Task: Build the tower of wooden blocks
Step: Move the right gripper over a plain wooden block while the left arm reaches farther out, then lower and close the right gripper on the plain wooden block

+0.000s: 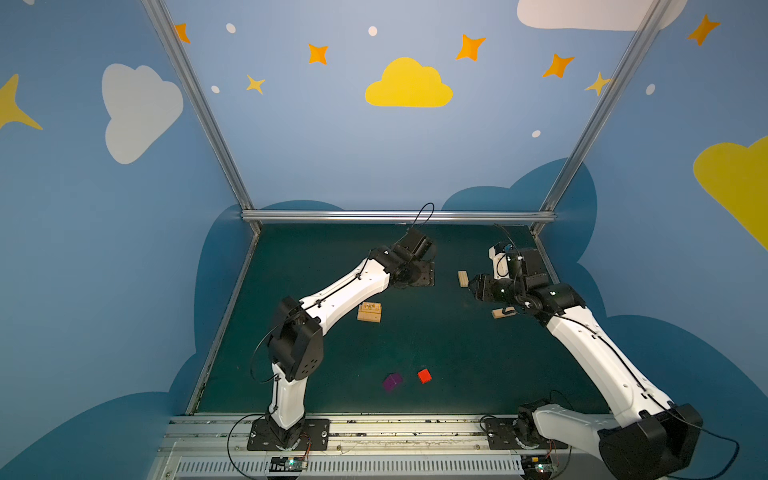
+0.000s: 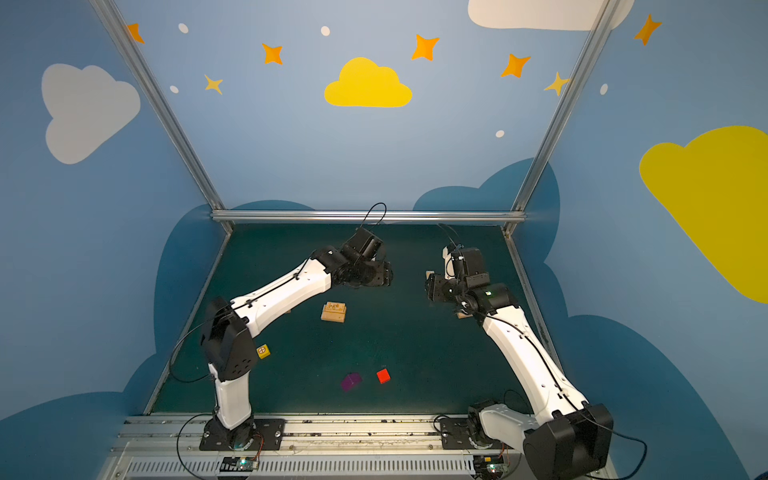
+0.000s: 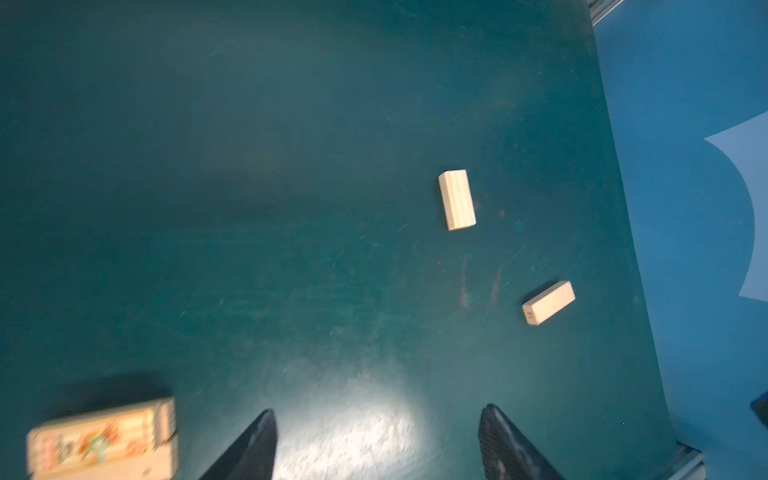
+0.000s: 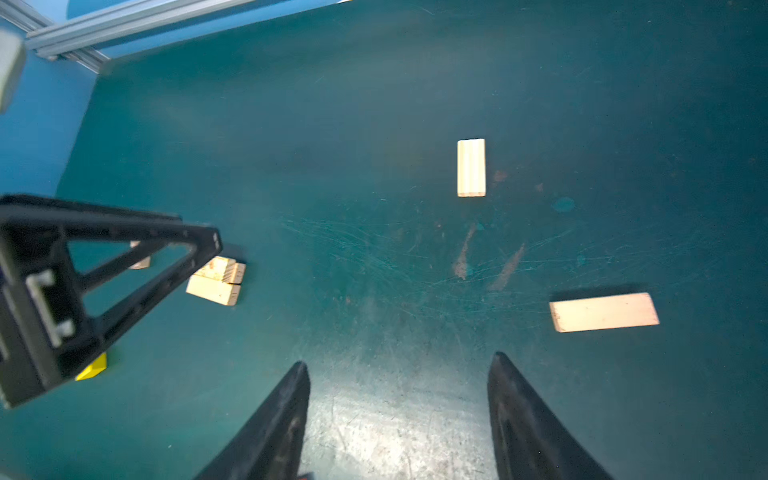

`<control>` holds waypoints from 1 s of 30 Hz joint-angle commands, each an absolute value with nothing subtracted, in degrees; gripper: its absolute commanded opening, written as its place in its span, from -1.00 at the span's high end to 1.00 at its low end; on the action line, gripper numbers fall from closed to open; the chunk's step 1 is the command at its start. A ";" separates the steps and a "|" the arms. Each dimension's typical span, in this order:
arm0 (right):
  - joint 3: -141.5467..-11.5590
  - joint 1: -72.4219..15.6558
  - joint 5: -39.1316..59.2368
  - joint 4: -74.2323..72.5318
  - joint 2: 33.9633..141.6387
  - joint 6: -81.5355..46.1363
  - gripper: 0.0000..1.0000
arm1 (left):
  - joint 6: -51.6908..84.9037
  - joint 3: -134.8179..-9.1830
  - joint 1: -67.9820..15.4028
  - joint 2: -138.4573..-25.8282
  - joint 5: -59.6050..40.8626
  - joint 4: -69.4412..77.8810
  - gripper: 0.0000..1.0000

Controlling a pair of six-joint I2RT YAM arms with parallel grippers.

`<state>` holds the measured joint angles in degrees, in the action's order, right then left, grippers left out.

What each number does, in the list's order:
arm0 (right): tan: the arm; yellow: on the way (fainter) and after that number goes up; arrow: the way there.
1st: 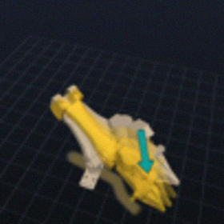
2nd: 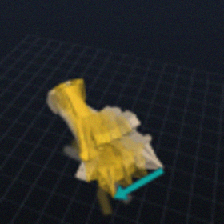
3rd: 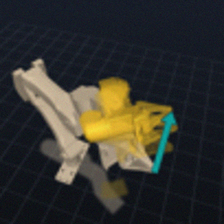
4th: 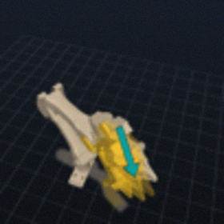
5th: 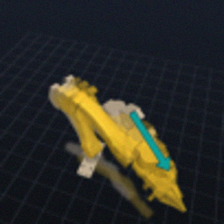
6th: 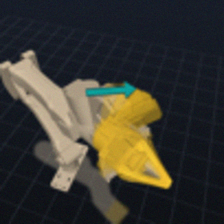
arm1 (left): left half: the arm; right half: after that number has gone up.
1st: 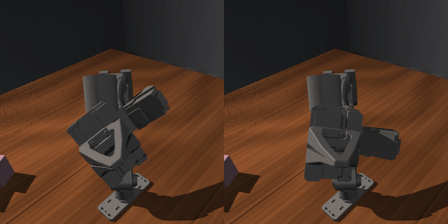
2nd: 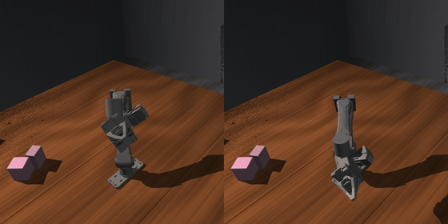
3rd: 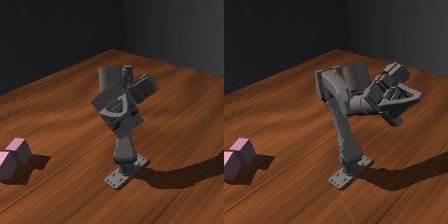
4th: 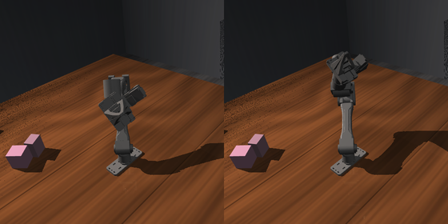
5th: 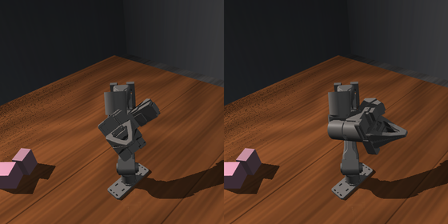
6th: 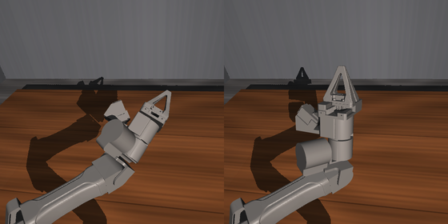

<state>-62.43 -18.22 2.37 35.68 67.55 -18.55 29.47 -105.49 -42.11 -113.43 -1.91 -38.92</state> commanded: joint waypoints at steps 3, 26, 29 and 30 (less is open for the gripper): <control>-63.15 -12.58 3.45 32.51 73.02 -20.15 -0.15 | 23.28 -118.97 -41.41 -121.19 -4.14 -44.61 -0.52; -90.93 -10.04 4.70 35.99 116.10 -10.72 -0.07 | -1.33 -98.46 -40.84 -108.75 -1.64 -32.48 -0.61; -93.37 -11.39 3.70 37.17 118.96 -9.55 0.01 | -3.40 -96.77 -42.55 -107.07 0.73 -31.75 -0.60; -94.50 -11.96 3.08 38.08 120.00 -8.93 0.02 | -4.13 -96.01 -43.18 -106.45 1.31 -31.33 -0.60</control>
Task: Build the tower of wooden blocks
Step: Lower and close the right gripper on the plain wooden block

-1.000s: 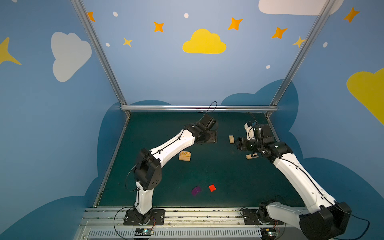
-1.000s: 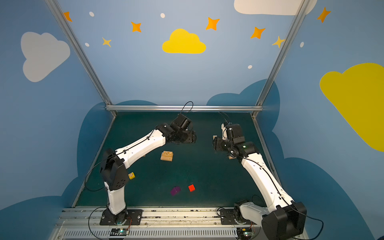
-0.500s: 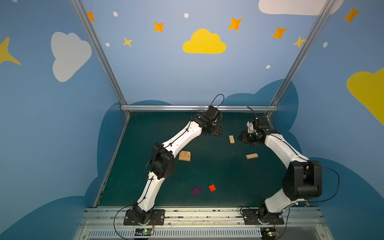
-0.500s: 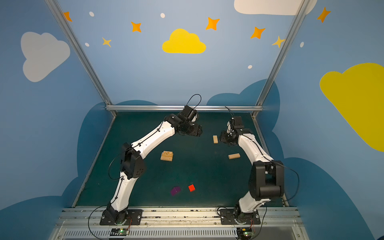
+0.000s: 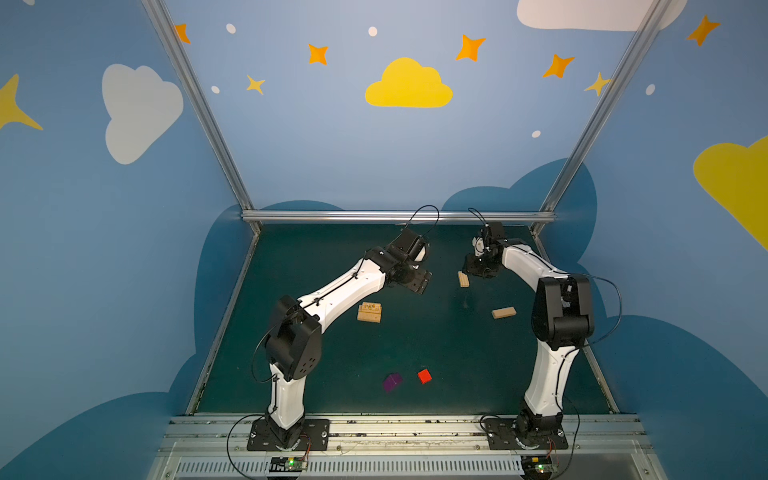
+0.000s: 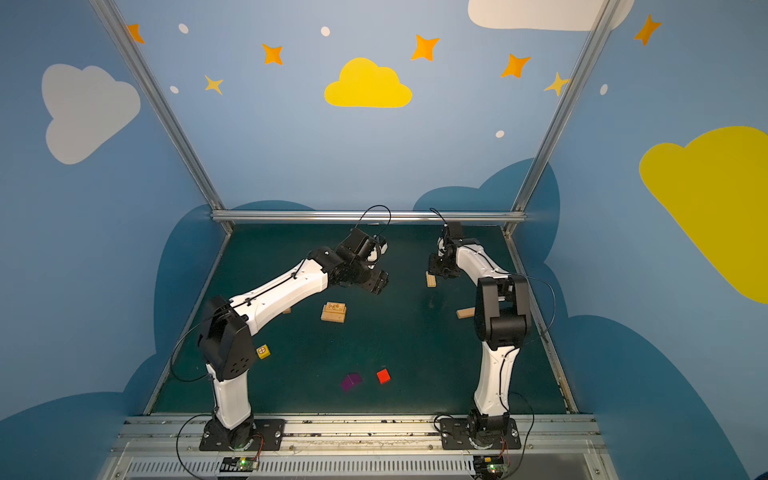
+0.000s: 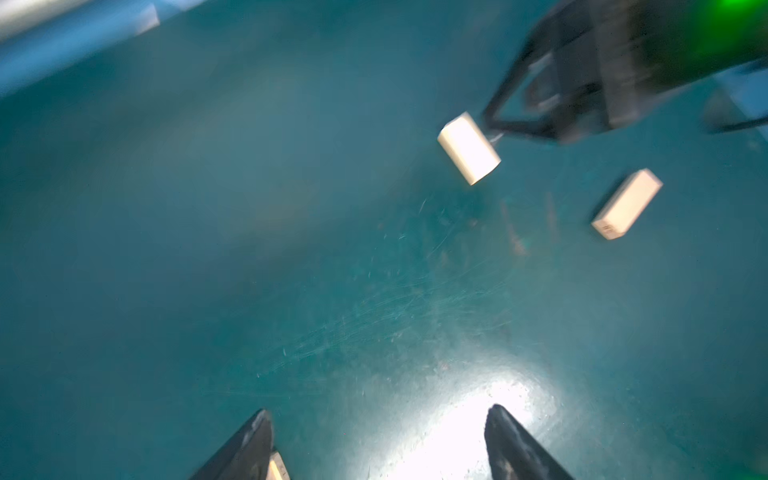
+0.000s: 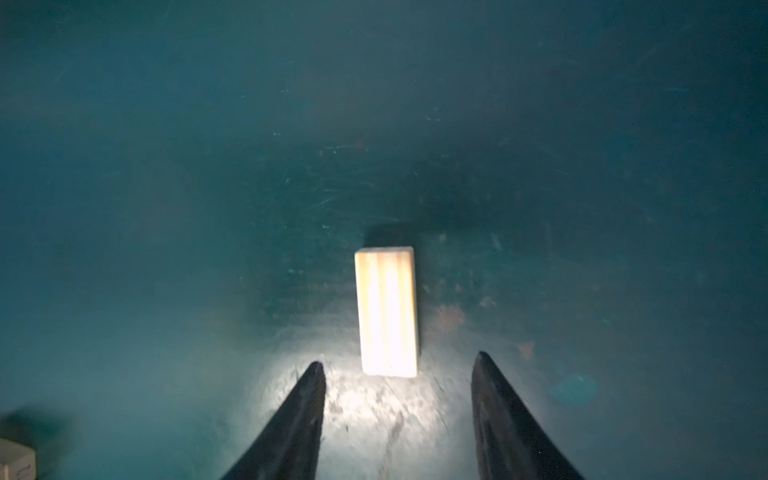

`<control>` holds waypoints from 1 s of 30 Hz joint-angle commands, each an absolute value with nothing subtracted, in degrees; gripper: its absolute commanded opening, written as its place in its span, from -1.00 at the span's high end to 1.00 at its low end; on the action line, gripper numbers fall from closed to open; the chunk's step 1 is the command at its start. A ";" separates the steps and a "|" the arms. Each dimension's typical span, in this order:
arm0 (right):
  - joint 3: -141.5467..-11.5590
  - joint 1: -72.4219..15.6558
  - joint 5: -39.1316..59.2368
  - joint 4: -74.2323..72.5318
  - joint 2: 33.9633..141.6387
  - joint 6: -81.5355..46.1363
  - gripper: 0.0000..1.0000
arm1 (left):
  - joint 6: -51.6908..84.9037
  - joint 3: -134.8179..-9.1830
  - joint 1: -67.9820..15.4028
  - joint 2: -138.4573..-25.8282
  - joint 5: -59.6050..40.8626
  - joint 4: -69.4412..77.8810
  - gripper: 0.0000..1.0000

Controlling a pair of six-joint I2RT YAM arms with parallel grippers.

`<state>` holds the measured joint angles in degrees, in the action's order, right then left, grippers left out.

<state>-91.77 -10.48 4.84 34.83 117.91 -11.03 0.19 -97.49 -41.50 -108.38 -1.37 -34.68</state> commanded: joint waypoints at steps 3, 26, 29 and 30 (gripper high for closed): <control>-96.94 -13.19 1.17 40.41 122.56 -8.03 0.05 | -5.24 -93.30 -45.25 -104.52 3.95 -28.73 -0.60; -101.32 -13.89 -3.02 44.65 127.17 -6.24 0.22 | -7.03 -89.89 -47.94 -101.20 9.23 -25.40 -0.59; -101.43 -13.89 -3.08 44.91 127.27 -6.15 0.25 | -6.99 -89.91 -47.99 -101.00 9.45 -25.42 -0.59; -101.51 -13.89 -3.08 44.98 127.40 -6.07 0.26 | -7.03 -89.90 -47.92 -100.99 9.58 -25.43 -0.59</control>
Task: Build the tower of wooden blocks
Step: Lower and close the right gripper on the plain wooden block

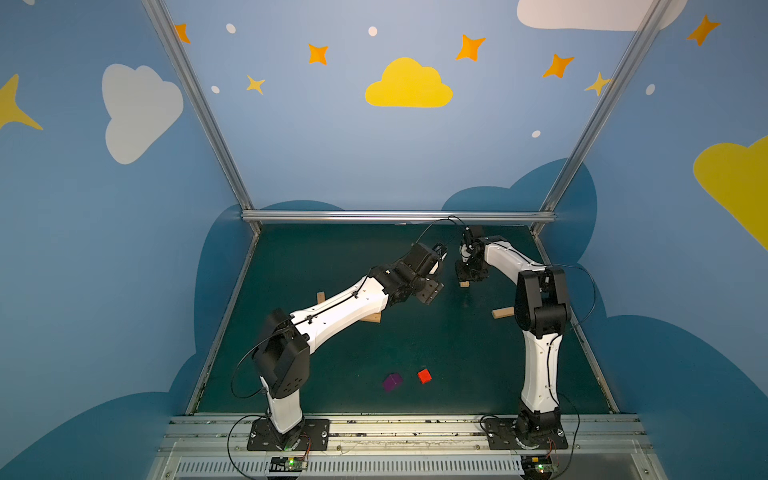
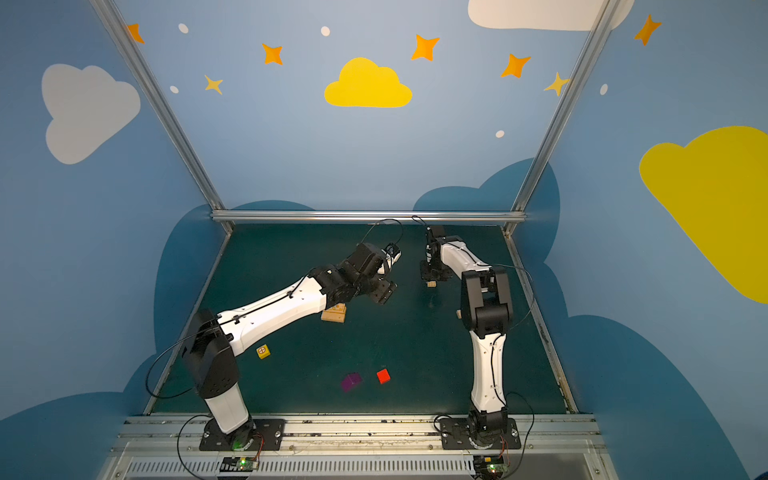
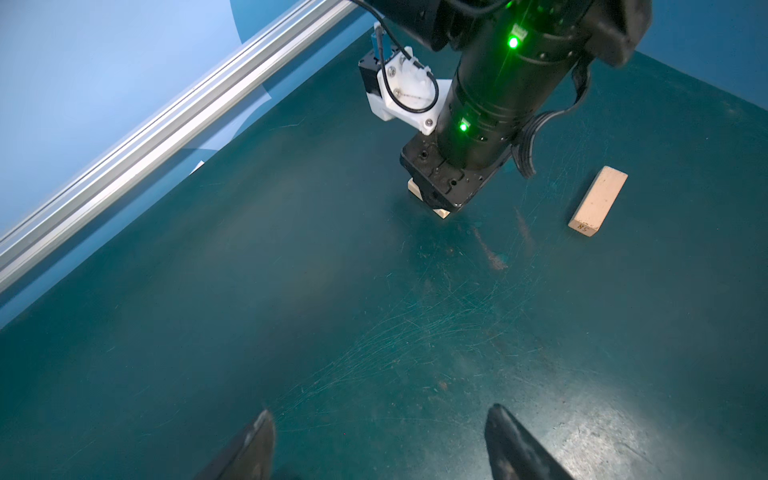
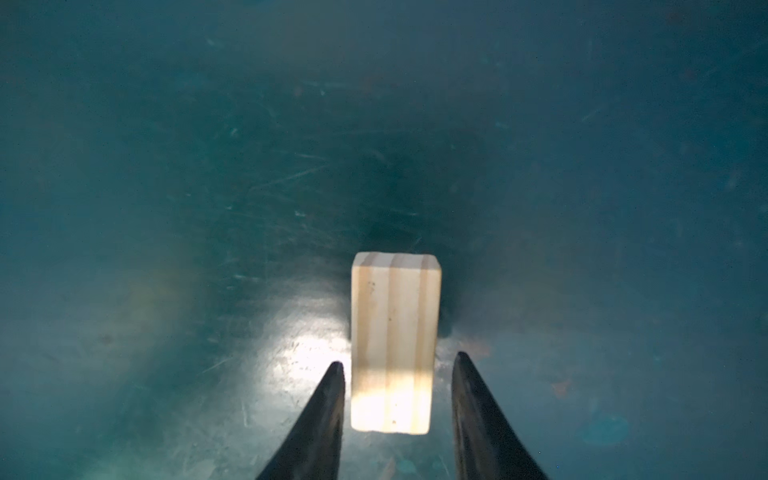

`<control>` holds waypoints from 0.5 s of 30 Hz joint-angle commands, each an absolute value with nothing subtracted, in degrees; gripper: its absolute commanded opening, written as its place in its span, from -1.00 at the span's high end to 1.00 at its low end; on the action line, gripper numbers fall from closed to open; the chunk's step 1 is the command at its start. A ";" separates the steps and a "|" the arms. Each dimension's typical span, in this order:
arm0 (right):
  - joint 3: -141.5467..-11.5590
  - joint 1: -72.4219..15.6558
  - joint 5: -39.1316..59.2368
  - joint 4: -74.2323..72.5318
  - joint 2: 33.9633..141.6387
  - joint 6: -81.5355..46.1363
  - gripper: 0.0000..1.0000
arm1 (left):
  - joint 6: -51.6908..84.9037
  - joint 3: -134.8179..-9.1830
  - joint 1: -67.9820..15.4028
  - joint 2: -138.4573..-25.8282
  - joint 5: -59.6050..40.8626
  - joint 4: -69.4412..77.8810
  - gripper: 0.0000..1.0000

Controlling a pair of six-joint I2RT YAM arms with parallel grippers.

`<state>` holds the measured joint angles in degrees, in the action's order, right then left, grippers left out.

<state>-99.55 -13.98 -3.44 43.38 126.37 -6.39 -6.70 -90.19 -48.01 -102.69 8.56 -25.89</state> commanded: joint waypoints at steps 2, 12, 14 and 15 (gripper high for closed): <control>-101.68 -13.85 -3.16 45.17 127.46 -5.89 0.32 | -7.02 -89.91 -47.84 -100.99 9.66 -25.40 -0.59; -102.22 -14.13 -3.12 46.10 127.18 -5.57 0.33 | -6.62 -89.85 -47.92 -100.75 9.82 -25.44 -0.59; -102.05 -14.28 -3.25 46.13 127.12 -5.60 0.31 | -6.55 -89.86 -47.86 -100.74 9.82 -25.40 -0.59; -102.00 -14.24 -3.08 46.14 127.17 -5.57 0.32 | -6.54 -89.86 -47.91 -100.66 9.78 -25.40 -0.59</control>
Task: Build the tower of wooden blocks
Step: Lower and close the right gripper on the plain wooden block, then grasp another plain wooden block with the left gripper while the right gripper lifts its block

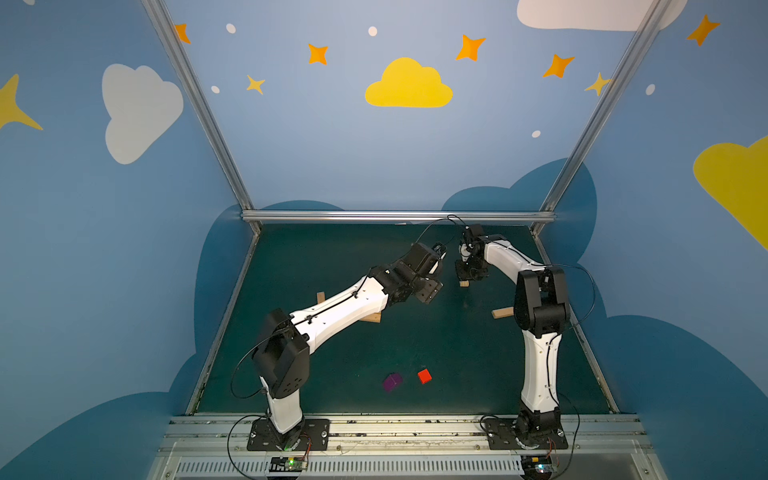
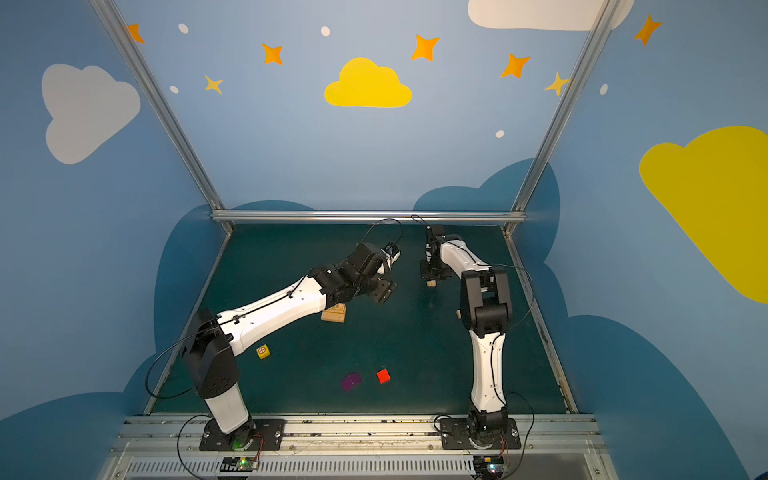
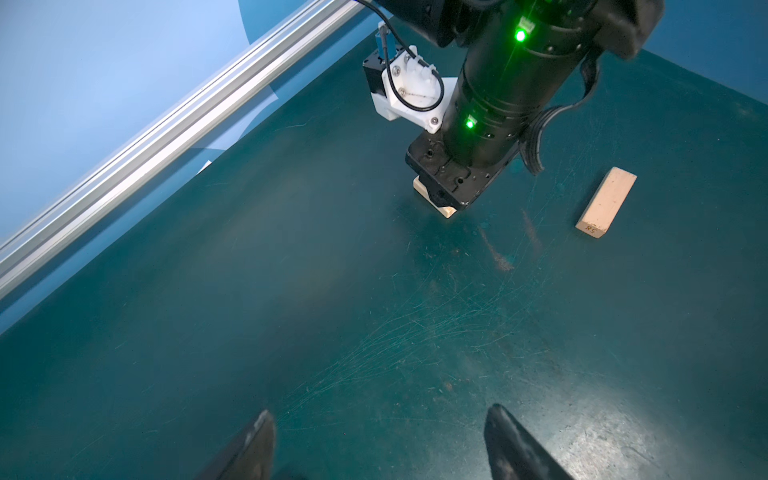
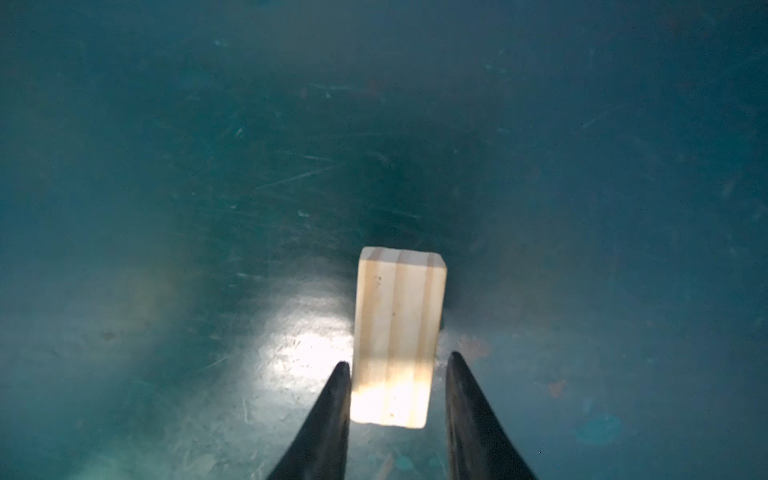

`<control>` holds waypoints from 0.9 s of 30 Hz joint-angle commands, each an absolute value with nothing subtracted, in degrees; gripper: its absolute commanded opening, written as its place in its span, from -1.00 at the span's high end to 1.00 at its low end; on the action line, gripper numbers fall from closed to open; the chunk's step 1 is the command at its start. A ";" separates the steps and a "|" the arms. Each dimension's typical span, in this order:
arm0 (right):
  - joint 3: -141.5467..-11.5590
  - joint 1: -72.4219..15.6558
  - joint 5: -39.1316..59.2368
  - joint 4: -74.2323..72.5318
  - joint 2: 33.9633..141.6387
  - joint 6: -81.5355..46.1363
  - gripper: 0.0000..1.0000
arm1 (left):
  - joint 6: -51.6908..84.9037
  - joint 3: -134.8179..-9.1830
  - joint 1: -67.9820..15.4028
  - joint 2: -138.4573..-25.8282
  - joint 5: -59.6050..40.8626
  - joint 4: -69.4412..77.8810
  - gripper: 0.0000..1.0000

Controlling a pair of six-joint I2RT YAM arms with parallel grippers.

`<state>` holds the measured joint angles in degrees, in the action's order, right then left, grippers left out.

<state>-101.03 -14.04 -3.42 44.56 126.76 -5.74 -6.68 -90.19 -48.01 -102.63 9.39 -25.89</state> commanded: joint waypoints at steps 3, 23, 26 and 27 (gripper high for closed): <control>-101.95 -14.24 -2.81 46.20 127.38 -5.52 0.36 | -6.42 -89.87 -48.03 -100.63 10.02 -25.40 -0.59; -103.00 -14.13 -2.20 46.49 128.50 -5.45 0.34 | -6.85 -89.45 -47.90 -100.24 10.96 -24.91 -0.61; -103.01 -14.14 -1.93 46.49 128.75 -5.36 0.39 | -6.95 -89.33 -47.92 -100.20 11.07 -24.79 -0.61; -103.04 -14.12 -1.82 46.49 128.78 -5.34 0.40 | -6.92 -89.33 -47.99 -100.20 11.16 -24.83 -0.60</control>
<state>-101.36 -14.04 -2.37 44.91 127.52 -5.54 -6.68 -90.08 -48.01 -102.32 10.07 -25.50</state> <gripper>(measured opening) 0.303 0.801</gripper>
